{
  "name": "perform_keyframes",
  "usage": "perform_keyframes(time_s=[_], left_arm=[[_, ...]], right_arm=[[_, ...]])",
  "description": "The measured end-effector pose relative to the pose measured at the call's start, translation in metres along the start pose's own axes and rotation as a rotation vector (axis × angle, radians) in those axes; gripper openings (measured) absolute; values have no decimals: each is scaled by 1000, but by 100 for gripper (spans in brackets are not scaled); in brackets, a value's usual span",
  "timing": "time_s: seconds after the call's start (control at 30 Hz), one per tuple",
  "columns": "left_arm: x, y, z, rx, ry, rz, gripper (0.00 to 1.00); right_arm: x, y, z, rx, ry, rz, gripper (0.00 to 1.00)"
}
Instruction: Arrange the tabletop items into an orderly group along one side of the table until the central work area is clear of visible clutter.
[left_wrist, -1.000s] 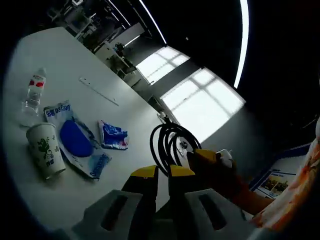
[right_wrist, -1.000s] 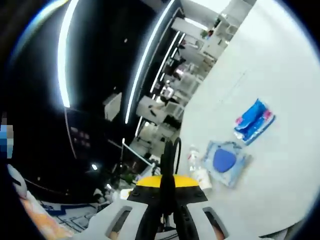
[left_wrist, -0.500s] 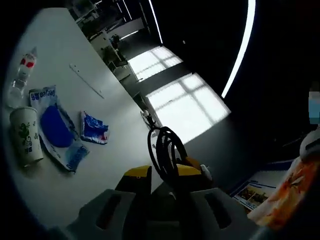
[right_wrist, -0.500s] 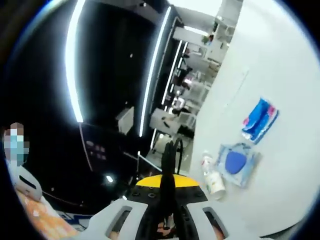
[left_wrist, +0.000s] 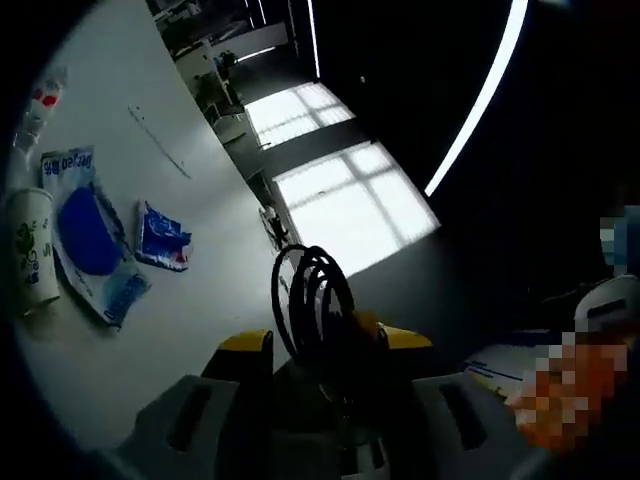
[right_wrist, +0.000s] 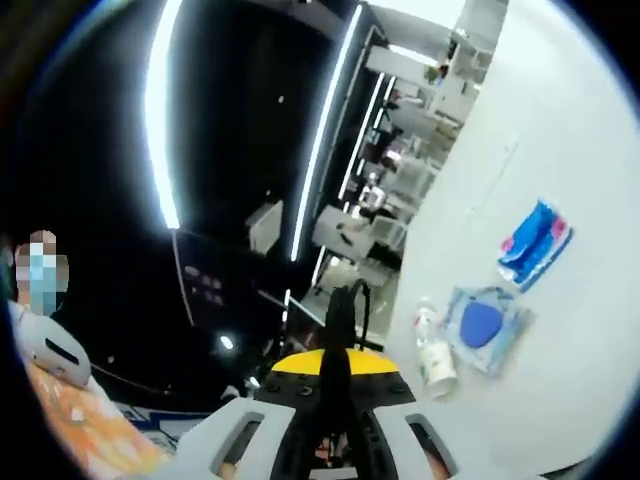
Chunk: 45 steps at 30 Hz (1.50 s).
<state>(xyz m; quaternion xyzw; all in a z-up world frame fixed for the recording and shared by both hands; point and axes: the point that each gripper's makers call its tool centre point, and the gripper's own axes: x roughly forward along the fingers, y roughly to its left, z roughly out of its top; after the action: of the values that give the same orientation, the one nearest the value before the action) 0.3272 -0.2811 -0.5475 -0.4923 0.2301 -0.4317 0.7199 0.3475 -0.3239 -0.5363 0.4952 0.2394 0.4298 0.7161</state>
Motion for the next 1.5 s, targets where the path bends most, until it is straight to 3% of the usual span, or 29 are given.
perform_keyframes(time_s=[0.07, 0.1, 0.17, 0.33, 0.47, 0.63, 0.73, 0.8, 0.9, 1.03, 1.13, 1.3, 1.37, 1.4, 1.43, 1.5], left_arm=[[1, 10, -4, 60, 26, 51, 12], [3, 8, -11, 27, 50, 49, 12], [4, 7, -9, -65, 34, 32, 9], [3, 8, -6, -11, 25, 57, 5], [5, 5, 6, 0, -42, 42, 3], [6, 2, 16, -4, -114, 26, 2], [0, 2, 25, -26, -175, 9, 2], [-2, 3, 28, -25, -193, 9, 2], [-2, 2, 32, -26, -214, 5, 2], [0, -3, 38, -10, -255, -13, 2], [0, -7, 42, -1, -282, -20, 2], [4, -11, 38, 50, -270, -15, 2], [9, -10, 30, 53, -246, -10, 1], [10, -6, 24, 64, -230, 19, 1], [9, -4, 30, 56, -278, 30, 0], [6, -4, 22, 19, -261, 0, 0]], right_arm=[[1, 4, 0, 28, -15, 21, 2], [1, 2, 1, 16, -19, 10, 2], [-1, -3, 2, 12, -18, -17, 2], [-2, -13, 1, -41, -24, -89, 4], [-1, -22, 2, -42, -69, -122, 7], [3, -30, -2, -18, -104, -158, 26], [4, -35, -15, 72, -95, -169, 32], [6, -31, -28, 209, -104, -148, 35], [13, -24, -46, 329, -86, -114, 36], [20, -13, -43, 523, -160, -46, 34], [22, -16, -45, 524, -165, -66, 40], [26, -7, -44, 585, -189, -27, 40], [29, -7, -41, 555, -212, -38, 32], [28, -4, -32, 494, -261, -6, 25], [25, -13, -33, 518, -259, -68, 22], [22, -13, -29, 489, -273, -64, 20]])
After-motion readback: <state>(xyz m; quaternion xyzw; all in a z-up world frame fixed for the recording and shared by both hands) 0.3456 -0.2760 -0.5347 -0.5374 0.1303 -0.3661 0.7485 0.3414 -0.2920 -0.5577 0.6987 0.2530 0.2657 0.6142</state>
